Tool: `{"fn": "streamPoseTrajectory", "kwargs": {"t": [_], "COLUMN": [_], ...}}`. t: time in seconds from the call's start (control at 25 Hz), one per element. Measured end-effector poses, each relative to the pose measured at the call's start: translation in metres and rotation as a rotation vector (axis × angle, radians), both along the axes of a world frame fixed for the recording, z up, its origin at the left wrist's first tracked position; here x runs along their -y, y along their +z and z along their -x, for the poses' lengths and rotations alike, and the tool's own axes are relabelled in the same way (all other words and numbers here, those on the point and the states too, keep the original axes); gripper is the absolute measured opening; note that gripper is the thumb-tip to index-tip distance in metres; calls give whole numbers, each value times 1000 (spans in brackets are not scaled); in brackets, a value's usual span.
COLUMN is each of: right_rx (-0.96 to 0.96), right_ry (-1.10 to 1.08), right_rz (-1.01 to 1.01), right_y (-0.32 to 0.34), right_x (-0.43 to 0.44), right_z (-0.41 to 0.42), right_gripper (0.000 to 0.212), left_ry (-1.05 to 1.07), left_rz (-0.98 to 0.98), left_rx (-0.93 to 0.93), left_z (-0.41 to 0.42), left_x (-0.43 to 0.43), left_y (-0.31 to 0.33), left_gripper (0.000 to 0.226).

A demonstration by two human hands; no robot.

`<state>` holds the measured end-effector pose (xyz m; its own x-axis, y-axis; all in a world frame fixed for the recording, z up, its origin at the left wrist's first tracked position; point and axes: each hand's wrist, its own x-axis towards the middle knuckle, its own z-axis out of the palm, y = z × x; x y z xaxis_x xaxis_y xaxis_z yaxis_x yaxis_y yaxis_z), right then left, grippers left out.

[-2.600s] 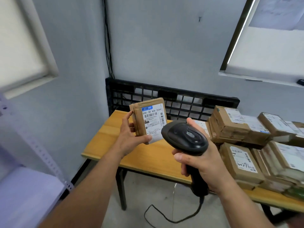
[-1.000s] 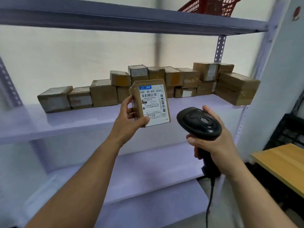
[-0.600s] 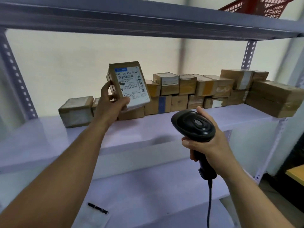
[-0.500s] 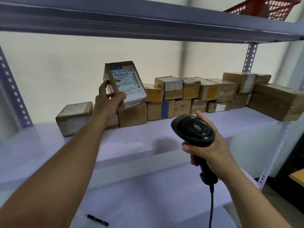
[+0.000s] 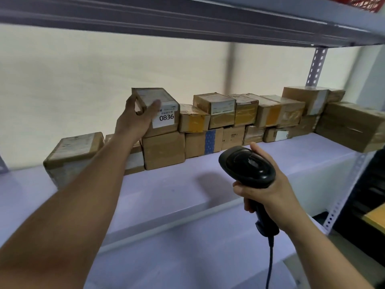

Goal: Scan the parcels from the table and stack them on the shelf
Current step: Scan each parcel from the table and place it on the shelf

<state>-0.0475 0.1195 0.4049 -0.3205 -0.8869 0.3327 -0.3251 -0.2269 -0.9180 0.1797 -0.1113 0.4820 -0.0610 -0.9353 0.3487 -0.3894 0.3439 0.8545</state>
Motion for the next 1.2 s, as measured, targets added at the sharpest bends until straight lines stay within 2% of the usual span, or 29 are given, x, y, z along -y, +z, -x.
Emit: {"fn": "streamPoseTrajectory", "kwargs": {"t": [0.12,0.2,0.28,0.44,0.56,0.64,0.84,1.08,1.2], "right_rx": [-3,-1,-1,-13,-10,1,58,115,122], "right_ry": [7,15,23,37,59,76,68,-31,-118], "right_rz": [-5,-8,1,21,24,38,47,23,13], "right_y": [-1,0,1,2,3,3,-5,-33,-52], "right_x": [1,0,-3,-16,-33,-46,-95,-182,-230], "right_z": [0,1,3,11,23,34,71,139,180], "right_gripper": [96,96,96,96,96,94,94,95,96], "left_ry": [-39,-55,-55,70,219,232,-23,-145,-261], "left_rz": [-4,-3,-5,92,278,407,491,266,236], "left_rx": [101,122,129,135,161,158,213,267,290], "left_z": [-9,-13,-12,-1,14,35,122,230,283], "left_x": [3,5,1,-25,-64,-95,-187,-275,-319], "left_y": [-5,-4,-4,-11,-15,-23,-77,-144,-163], "left_gripper": [83,82,91,106,94,80,64,70,73]}}
